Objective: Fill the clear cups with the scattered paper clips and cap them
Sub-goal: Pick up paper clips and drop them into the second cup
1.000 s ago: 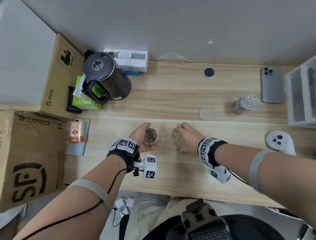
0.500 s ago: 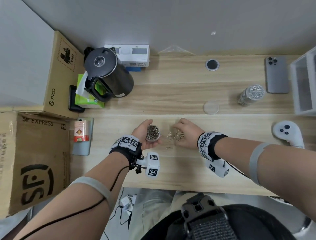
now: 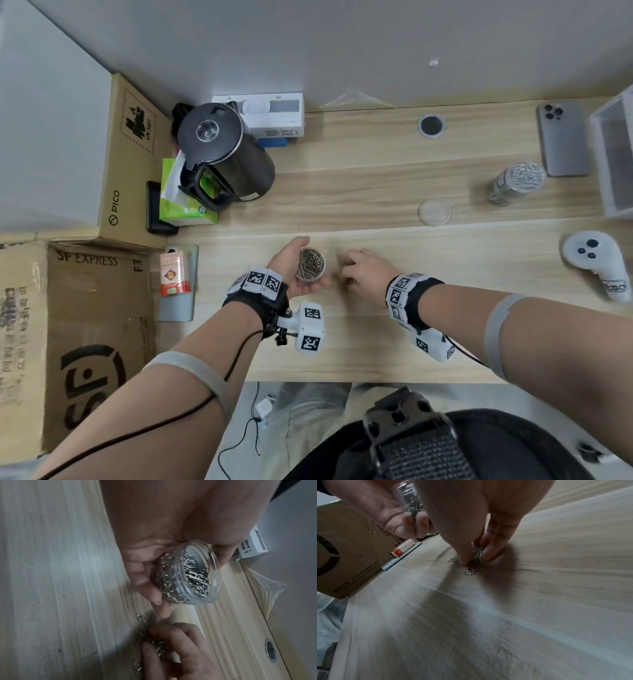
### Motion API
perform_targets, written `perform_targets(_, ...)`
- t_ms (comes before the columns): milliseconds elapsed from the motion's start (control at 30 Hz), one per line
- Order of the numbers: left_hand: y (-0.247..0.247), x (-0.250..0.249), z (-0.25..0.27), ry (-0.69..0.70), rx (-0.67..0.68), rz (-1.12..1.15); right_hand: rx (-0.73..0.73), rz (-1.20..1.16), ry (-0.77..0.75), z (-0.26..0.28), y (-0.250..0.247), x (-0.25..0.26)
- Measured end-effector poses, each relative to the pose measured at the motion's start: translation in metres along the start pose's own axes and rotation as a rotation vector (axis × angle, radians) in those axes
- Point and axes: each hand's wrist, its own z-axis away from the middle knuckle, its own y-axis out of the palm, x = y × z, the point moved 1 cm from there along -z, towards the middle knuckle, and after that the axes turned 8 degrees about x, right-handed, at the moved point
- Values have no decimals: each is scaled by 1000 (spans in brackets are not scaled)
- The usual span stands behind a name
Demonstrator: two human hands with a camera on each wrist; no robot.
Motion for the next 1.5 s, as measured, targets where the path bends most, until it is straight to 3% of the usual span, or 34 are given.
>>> perform_targets(533, 15, 8, -8, -31, -19, -23, -203, -257, 85, 15, -13, -23)
perform_targets(700, 22, 11, -9, -67, 5, -45, -399, -482, -11, 27, -43, -9)
perform_targets(800, 29, 12, -8, -68, 16, -32, -381, -593, -100, 29, -57, 10)
perform_targets(1000, 32, 11, -6, -45, 22, 15, -196, -262, -195, 24, -58, 42)
perform_targets(1133, 29, 11, -4, -23, 47, 32, -295, -304, -265, 29, -66, 40)
perform_targets(1233, 22, 10, -2, -47, 53, 4, -403, -395, -171, 25, -76, 25)
perform_targets(1300, 16, 10, -1, -61, 40, 5, -342, -370, -24, 19, -79, -1)
perform_targets(1366, 8, 10, -1, -54, 5, 21, -137, -186, 69, 18, -75, -26)
perform_targets(1433, 1, 12, 0, -44, -19, 37, 24, -30, 78, 18, -63, -40)
perform_targets(1500, -6, 14, 0, -40, -33, 47, 74, -1, 64, 18, -50, -42)
